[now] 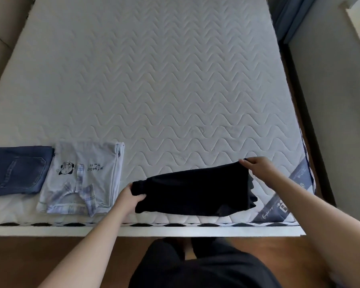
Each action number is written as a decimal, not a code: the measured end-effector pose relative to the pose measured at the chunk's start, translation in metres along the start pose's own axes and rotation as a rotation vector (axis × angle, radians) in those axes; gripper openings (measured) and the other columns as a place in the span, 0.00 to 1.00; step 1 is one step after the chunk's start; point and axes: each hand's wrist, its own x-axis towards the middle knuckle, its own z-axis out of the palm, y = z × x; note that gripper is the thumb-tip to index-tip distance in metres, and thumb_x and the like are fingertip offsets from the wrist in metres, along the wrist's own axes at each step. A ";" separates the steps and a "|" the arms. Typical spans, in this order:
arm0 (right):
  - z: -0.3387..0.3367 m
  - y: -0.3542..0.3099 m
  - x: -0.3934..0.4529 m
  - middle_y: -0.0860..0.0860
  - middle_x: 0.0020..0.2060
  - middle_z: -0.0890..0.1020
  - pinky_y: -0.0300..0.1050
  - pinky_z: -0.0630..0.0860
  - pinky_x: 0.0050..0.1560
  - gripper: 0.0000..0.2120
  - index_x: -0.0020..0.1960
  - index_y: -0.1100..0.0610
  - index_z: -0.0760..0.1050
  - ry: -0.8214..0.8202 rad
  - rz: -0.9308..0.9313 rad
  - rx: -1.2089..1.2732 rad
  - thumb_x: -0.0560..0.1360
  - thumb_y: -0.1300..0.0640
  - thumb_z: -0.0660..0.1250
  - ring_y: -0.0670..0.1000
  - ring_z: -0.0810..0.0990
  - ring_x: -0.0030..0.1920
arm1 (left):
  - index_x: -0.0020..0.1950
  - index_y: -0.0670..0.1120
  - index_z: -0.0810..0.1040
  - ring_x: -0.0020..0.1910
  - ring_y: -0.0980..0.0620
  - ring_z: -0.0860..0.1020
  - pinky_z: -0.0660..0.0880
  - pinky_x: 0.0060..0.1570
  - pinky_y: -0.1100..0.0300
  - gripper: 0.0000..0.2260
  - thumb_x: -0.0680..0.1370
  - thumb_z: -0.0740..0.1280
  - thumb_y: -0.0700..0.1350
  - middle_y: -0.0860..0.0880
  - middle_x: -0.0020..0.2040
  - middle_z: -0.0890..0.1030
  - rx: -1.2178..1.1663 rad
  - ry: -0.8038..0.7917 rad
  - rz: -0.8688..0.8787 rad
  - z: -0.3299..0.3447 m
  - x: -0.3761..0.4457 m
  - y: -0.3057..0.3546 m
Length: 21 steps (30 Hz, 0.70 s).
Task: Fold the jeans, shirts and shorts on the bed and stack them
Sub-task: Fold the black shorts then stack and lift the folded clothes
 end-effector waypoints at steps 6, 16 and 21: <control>0.034 -0.026 0.077 0.46 0.32 0.82 0.46 0.75 0.41 0.14 0.34 0.43 0.80 0.010 0.022 -0.100 0.74 0.39 0.67 0.50 0.80 0.35 | 0.69 0.45 0.71 0.60 0.46 0.77 0.73 0.64 0.48 0.25 0.73 0.74 0.46 0.47 0.61 0.79 0.075 -0.026 -0.002 -0.015 0.070 0.002; 0.102 -0.069 0.227 0.54 0.45 0.80 0.45 0.69 0.39 0.12 0.50 0.57 0.79 0.004 -0.028 -0.312 0.80 0.50 0.62 0.56 0.77 0.43 | 0.64 0.50 0.72 0.50 0.56 0.77 0.71 0.40 0.65 0.20 0.76 0.70 0.56 0.55 0.54 0.78 0.024 0.008 -0.044 -0.016 0.176 -0.002; 0.117 -0.059 0.268 0.51 0.58 0.78 0.47 0.75 0.51 0.17 0.67 0.52 0.73 0.059 -0.016 -0.181 0.78 0.57 0.63 0.54 0.78 0.50 | 0.64 0.47 0.73 0.43 0.61 0.76 0.69 0.37 0.73 0.20 0.76 0.71 0.52 0.54 0.53 0.78 0.003 0.131 -0.066 -0.006 0.205 -0.013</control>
